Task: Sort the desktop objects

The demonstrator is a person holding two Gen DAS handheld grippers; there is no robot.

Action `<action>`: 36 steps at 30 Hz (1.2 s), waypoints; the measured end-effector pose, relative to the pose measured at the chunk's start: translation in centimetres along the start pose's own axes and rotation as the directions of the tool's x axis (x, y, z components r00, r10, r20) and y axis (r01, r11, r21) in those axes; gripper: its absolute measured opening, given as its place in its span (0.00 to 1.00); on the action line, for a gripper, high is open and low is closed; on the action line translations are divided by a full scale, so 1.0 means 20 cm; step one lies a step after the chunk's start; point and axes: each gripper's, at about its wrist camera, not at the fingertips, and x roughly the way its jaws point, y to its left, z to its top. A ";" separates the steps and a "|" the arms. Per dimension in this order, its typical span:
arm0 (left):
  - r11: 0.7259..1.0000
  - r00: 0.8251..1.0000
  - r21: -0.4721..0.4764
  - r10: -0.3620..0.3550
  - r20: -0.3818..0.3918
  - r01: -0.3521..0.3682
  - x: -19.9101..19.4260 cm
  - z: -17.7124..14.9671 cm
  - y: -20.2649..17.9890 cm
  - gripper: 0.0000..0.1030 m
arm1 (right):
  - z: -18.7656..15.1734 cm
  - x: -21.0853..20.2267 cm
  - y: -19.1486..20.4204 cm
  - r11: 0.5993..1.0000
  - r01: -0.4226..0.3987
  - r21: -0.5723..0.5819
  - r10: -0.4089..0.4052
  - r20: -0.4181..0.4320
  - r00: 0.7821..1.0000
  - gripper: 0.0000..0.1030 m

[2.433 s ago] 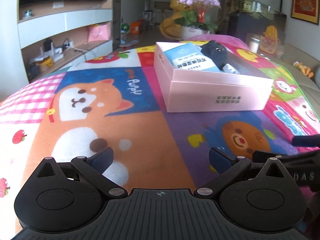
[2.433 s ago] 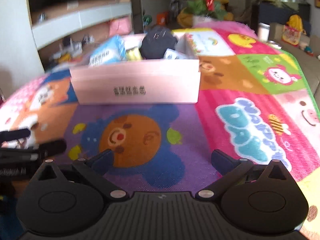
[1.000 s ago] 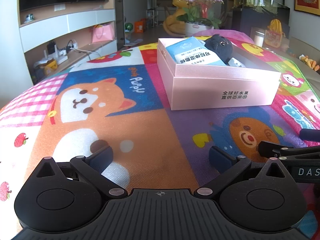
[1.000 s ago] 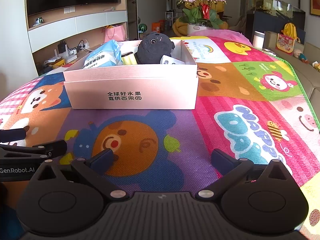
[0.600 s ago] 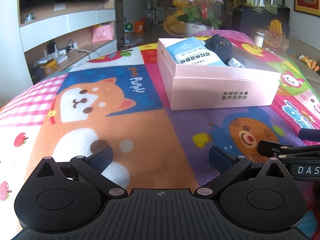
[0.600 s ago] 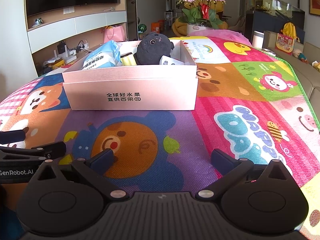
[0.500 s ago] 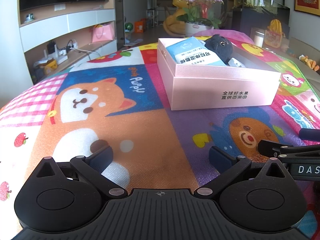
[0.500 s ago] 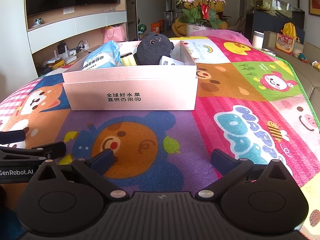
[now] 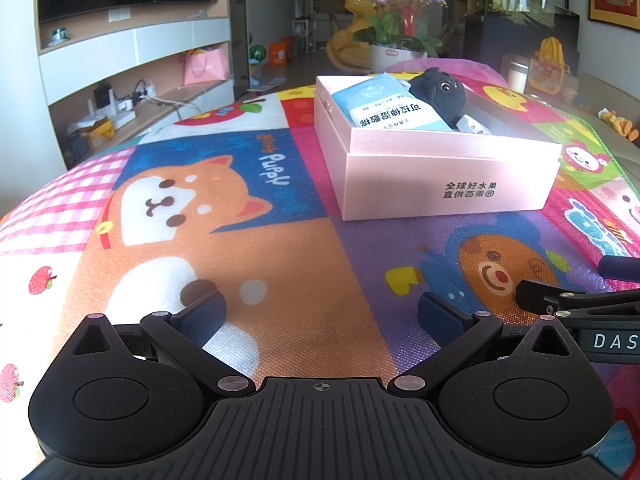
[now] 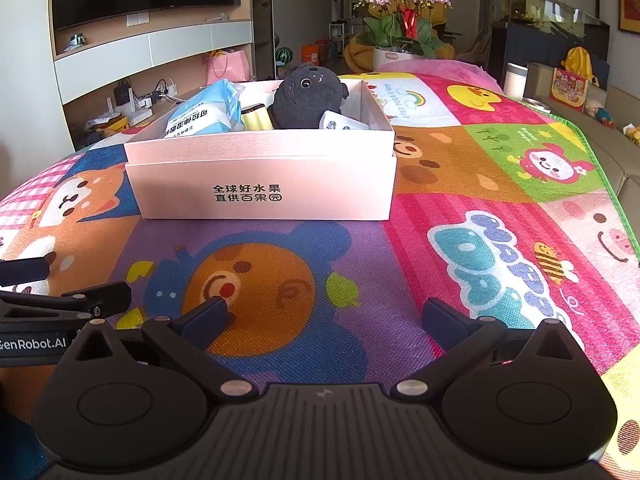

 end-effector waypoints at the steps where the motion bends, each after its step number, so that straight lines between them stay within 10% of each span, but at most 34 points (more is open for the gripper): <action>1: 1.000 1.000 0.001 0.001 0.000 -0.001 0.00 0.00 -0.01 1.00 | 0.00 0.00 0.00 1.000 0.001 -0.001 -0.001 0.000 1.000 1.00; 36: 1.000 1.000 0.000 0.000 0.000 0.000 0.00 0.00 0.00 1.00 | -0.01 -0.01 -0.01 1.000 0.000 0.000 0.000 0.000 1.000 1.00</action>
